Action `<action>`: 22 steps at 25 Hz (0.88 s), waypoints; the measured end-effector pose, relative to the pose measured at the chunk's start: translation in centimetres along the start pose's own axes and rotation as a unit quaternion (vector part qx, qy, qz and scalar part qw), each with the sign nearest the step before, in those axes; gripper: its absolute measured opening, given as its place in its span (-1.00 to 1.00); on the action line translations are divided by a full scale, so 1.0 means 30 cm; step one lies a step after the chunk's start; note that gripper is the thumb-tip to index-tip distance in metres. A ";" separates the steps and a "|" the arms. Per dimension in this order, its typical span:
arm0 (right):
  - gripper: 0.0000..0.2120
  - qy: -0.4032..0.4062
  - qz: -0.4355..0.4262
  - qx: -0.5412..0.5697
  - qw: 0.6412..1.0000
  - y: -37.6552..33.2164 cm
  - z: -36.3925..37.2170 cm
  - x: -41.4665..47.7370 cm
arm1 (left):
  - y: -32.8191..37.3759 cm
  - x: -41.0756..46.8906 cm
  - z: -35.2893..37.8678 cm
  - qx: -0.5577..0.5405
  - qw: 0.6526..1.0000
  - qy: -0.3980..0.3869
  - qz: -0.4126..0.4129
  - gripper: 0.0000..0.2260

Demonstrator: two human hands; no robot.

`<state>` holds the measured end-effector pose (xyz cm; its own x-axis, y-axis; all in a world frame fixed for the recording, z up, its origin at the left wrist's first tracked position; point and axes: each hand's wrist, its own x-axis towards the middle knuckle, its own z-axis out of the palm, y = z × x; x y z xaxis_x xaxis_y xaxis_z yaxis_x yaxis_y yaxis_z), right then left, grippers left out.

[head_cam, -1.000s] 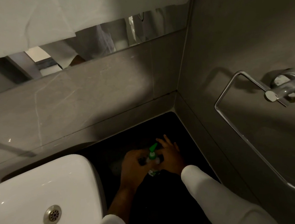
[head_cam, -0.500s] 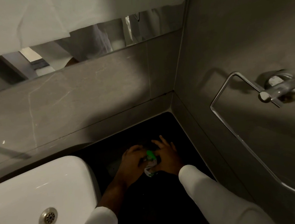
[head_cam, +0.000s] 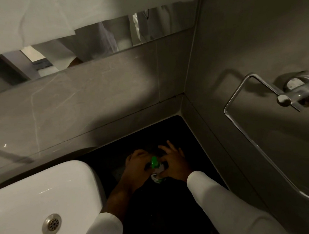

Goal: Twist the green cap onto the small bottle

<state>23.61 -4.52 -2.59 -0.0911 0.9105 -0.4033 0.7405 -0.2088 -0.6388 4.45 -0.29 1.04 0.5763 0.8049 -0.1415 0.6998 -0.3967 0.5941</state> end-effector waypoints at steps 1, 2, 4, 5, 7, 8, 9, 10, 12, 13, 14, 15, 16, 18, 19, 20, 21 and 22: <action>-0.46 -0.004 0.004 0.004 1.000 -0.003 -0.003 -0.002 | -0.005 0.003 -0.002 -0.004 1.000 -0.002 0.001 -0.69; -0.46 -0.007 0.005 0.006 1.000 -0.006 -0.006 -0.003 | -0.009 0.007 -0.002 -0.004 1.000 -0.001 0.000 -0.69; -0.48 -0.008 -0.001 0.001 1.000 -0.008 -0.009 -0.006 | -0.011 0.009 0.003 -0.003 1.000 0.006 -0.002 -0.71; -0.49 -0.007 -0.002 0.000 1.000 -0.008 -0.010 -0.006 | -0.008 0.008 0.005 -0.006 1.000 0.014 -0.004 -0.72; -0.50 -0.004 -0.003 0.004 1.000 -0.007 -0.011 -0.009 | -0.005 0.004 0.010 -0.013 0.999 0.036 -0.016 -0.75; -0.49 -0.003 -0.002 0.008 1.000 -0.008 -0.011 -0.009 | -0.005 0.003 0.014 -0.011 0.999 0.042 -0.022 -0.76; -0.49 -0.003 -0.002 0.009 1.000 -0.008 -0.011 -0.010 | -0.005 0.001 0.018 -0.004 0.999 0.044 -0.029 -0.76; -0.49 -0.002 -0.003 0.009 1.000 -0.008 -0.012 -0.011 | -0.006 -0.002 0.023 0.001 0.998 0.046 -0.033 -0.76; -0.50 0.001 -0.007 0.008 1.000 -0.007 -0.011 -0.011 | -0.006 -0.006 0.028 -0.006 0.998 0.050 -0.034 -0.73; -0.51 0.003 -0.007 0.010 1.000 -0.007 -0.009 -0.012 | -0.005 -0.007 0.030 -0.015 0.998 0.051 -0.034 -0.72; -0.51 0.005 -0.006 0.012 1.000 -0.007 -0.008 -0.013 | -0.005 -0.007 0.031 -0.022 0.998 0.051 -0.030 -0.70; -0.51 0.006 -0.003 0.013 1.000 -0.007 -0.005 -0.016 | -0.004 -0.009 0.032 -0.024 0.998 0.052 -0.026 -0.67; -0.51 0.008 -0.001 0.013 1.000 -0.006 -0.002 -0.017 | -0.003 -0.012 0.032 -0.022 0.998 0.052 -0.020 -0.64; -0.51 0.010 -0.002 0.011 1.000 -0.004 0.004 -0.025 | -0.006 -0.020 0.038 -0.015 0.998 0.052 -0.012 -0.59; -0.50 0.012 -0.003 0.011 1.000 -0.004 0.006 -0.031 | -0.008 -0.025 0.042 -0.012 0.999 0.052 -0.007 -0.56; -0.50 0.014 -0.006 0.012 1.000 -0.002 0.009 -0.036 | -0.009 -0.030 0.044 -0.011 0.998 0.055 -0.002 -0.52; -0.49 0.017 -0.011 0.013 1.000 -0.004 0.012 -0.043 | -0.008 -0.037 0.044 -0.013 0.998 0.061 0.004 -0.50; -0.49 0.020 -0.018 0.015 1.000 -0.003 0.017 -0.049 | -0.006 -0.043 0.044 -0.016 0.997 0.069 0.012 -0.50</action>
<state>23.34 -6.01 -2.27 -0.0892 0.9310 -0.3540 0.7169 -0.1867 -0.6718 4.12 -1.84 0.08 0.5278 0.8492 -0.0173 0.6710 -0.4044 0.6215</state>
